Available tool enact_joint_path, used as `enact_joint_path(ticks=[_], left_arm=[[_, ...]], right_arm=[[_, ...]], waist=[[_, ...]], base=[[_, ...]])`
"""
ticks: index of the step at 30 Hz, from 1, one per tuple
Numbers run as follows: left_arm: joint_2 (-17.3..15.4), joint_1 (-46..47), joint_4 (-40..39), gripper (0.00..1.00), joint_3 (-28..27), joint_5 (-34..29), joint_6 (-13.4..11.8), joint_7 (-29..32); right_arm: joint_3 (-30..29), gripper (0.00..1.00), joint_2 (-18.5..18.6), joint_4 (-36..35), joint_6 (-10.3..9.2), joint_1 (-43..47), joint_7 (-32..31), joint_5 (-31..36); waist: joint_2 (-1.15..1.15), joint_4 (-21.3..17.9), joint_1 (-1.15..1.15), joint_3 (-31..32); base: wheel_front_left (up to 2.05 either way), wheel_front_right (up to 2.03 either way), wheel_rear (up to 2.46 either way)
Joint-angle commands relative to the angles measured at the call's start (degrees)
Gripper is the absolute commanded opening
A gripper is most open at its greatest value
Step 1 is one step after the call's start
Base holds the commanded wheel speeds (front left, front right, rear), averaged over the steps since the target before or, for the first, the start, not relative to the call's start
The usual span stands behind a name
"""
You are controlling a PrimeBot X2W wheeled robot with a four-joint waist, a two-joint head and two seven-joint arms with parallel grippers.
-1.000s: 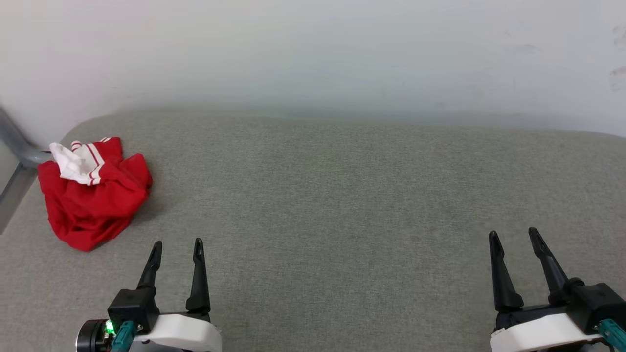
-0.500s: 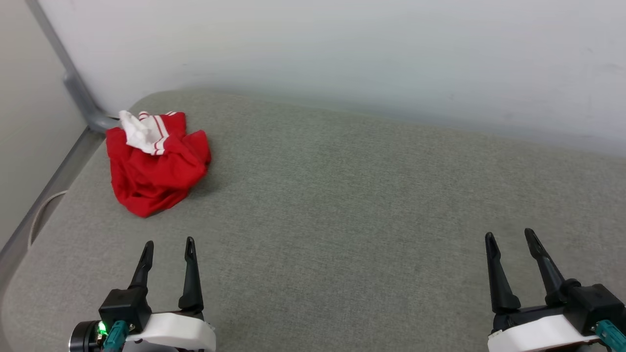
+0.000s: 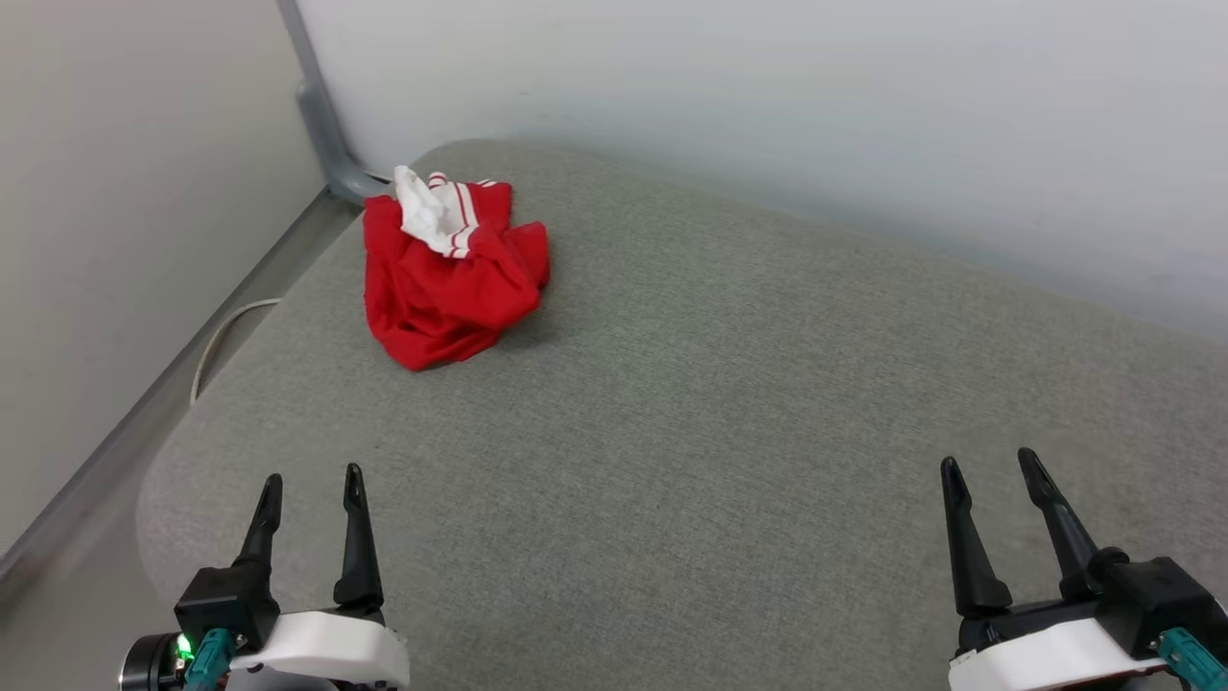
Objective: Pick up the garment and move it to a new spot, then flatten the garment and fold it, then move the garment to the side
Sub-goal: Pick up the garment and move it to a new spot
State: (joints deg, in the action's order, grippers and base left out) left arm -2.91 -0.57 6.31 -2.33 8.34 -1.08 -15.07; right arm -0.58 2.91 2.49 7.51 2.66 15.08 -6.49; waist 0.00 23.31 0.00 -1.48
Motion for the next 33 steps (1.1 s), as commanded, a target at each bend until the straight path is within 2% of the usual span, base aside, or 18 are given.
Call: enact_joint_path(ticks=[1, 10, 19, 27, 33], left_arm=[[0.0, 0.4, 0.1, 1.00, -0.2, -0.1, -0.2, -0.2], [0.0, 0.2, 0.2, 1.00, -0.9, 0.4, -0.1, -0.2], [0.0, 0.3, 0.6, 1.00, -0.9, 0.8, -0.3, -0.2], [-0.1, 8.1, 1.3, 1.00, -4.2, -0.3, 3.3, -0.2], [-3.5, 19.9, 2.2, 1.00, -10.2, 0.3, 6.4, -0.2]], right_arm=[[0.1, 1.00, -0.1, 0.0, -0.04, 0.0, 0.1, 0.3], [0.4, 1.00, -0.1, 0.1, -0.04, -0.1, 0.1, 0.2], [0.7, 1.00, -0.1, 0.2, -0.04, -0.3, 0.1, 0.4], [0.9, 1.00, -0.1, -0.5, -0.04, -1.8, 0.1, 1.9], [1.0, 1.00, 0.0, -2.0, -0.04, -4.6, 0.1, 5.1]], waist=[[0.00, 1.7, 0.00, 0.0], [0.00, 4.8, 0.00, -0.2], [0.00, 5.0, 0.00, -0.4], [0.00, 3.1, 0.00, -2.8], [0.00, -0.5, 0.00, -8.3]], base=[[0.00, 0.00, 0.00], [0.00, 0.00, 0.00], [0.00, 0.00, 0.00], [0.00, 0.00, 0.00], [0.00, 0.00, 0.00]])
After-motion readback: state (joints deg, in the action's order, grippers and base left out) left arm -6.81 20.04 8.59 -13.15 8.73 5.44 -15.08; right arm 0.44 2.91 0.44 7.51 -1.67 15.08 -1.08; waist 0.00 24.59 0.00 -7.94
